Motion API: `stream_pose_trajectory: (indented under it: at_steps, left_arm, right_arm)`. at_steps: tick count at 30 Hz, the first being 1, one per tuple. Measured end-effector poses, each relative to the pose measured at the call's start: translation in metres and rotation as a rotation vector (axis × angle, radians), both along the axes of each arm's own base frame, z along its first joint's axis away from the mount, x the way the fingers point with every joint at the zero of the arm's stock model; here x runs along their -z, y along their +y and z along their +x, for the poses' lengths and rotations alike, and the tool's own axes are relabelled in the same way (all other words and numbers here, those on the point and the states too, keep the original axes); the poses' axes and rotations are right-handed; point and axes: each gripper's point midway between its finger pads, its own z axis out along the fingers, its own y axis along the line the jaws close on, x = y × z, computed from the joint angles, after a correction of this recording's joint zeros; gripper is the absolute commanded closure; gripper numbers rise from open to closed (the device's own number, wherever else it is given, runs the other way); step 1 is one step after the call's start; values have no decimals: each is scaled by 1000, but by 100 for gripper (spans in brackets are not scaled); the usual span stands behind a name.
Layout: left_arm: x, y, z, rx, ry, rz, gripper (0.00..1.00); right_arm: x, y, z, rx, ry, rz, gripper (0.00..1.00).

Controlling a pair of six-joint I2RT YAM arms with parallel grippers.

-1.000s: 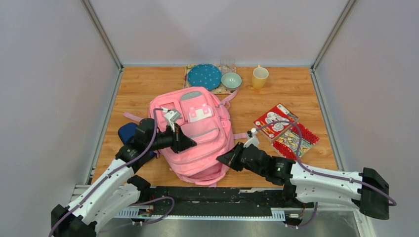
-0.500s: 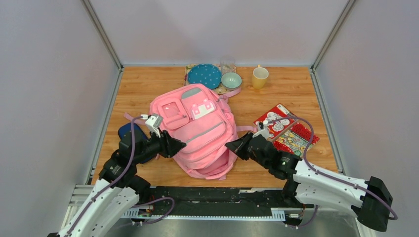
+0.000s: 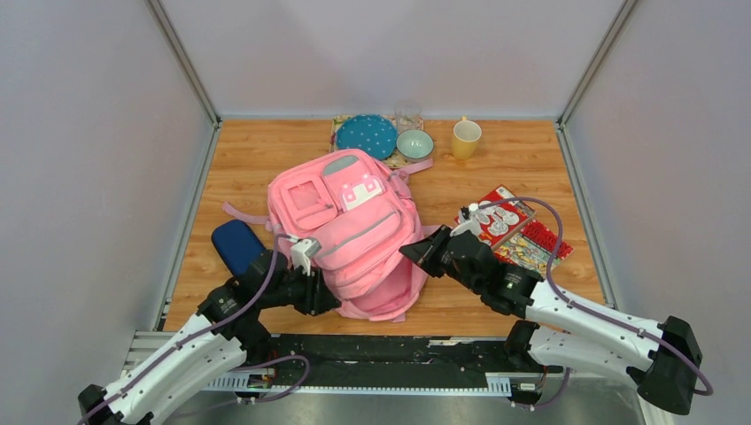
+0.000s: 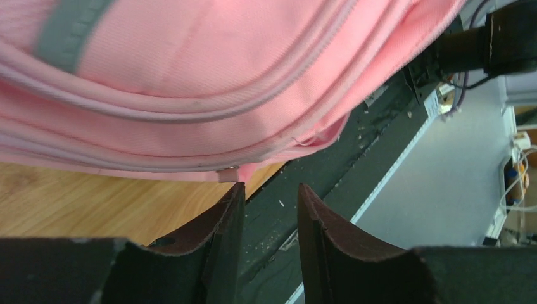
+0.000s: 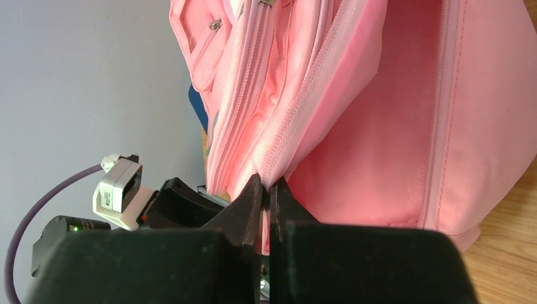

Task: Pack the student bag
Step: Unzip the student bag at the center of the board.

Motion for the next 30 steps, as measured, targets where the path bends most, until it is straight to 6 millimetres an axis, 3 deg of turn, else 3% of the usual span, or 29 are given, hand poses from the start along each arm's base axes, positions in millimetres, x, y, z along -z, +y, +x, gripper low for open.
stream_pose_trajectory:
  at_steps: [4, 9, 13, 14, 18, 22, 30]
  left_arm:
    - [7, -10, -13, 80, -7, 16, 57]
    - [29, -11, -22, 97, -9, 75, 57]
    - [46, -3, -16, 37, -43, 129, 56]
    - [49, -2, -14, 21, -54, 135, 50]
    - [60, 3, -4, -40, -101, 144, 48]
    - [59, 0, 1, -49, -134, 131, 46]
    - [38, -18, 6, -13, -206, 16, 40]
  right_arm:
    - [-1, 0, 0, -3, -2, 1, 100]
    - [-2, 0, 0, -5, 1, 1, 100]
    - [-4, 1, 0, -10, 3, 1, 100]
    - [-5, 1, -1, -12, 4, 2, 100]
    - [-5, 1, -2, -16, 3, 3, 100]
    - [-8, -2, -3, -16, 0, 6, 100]
    - [-11, -4, -5, -17, -4, 11, 100]
